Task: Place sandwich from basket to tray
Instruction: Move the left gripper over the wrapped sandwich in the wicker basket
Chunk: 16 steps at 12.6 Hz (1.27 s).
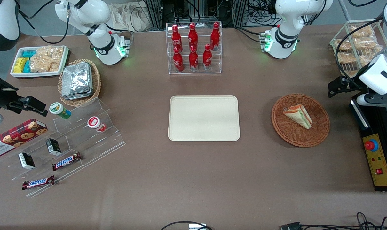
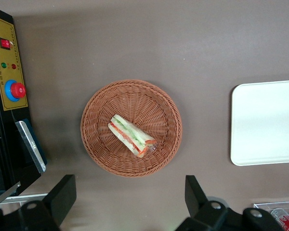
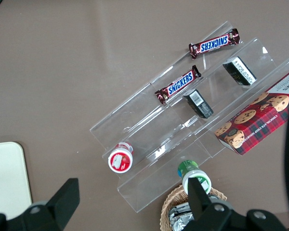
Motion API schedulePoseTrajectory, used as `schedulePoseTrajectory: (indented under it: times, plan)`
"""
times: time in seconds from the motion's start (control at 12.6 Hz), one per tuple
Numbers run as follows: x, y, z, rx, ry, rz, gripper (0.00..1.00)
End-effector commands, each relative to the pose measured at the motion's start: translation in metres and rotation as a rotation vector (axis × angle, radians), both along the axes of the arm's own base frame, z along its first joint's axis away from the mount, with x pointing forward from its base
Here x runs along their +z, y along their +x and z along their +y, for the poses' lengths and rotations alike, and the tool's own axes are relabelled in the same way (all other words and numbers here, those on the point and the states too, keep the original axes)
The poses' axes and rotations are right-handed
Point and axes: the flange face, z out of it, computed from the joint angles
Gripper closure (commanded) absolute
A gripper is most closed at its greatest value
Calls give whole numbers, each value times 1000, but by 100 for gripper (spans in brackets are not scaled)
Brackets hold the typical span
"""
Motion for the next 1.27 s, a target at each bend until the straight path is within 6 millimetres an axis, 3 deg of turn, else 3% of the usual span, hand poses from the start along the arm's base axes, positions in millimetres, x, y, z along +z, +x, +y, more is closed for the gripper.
schedulePoseTrajectory:
  times: [0.0,0.32,0.55,0.79,1.19]
  plan:
    - [4,-3,3,-8,-4,7,0]
    - [0,-2,8,9,4,15,0]
    - [-20,-7,19,34,7,39,0]
    - [-57,-29,19,117,21,4,0]
    - [-142,-72,23,265,28,-63,0]
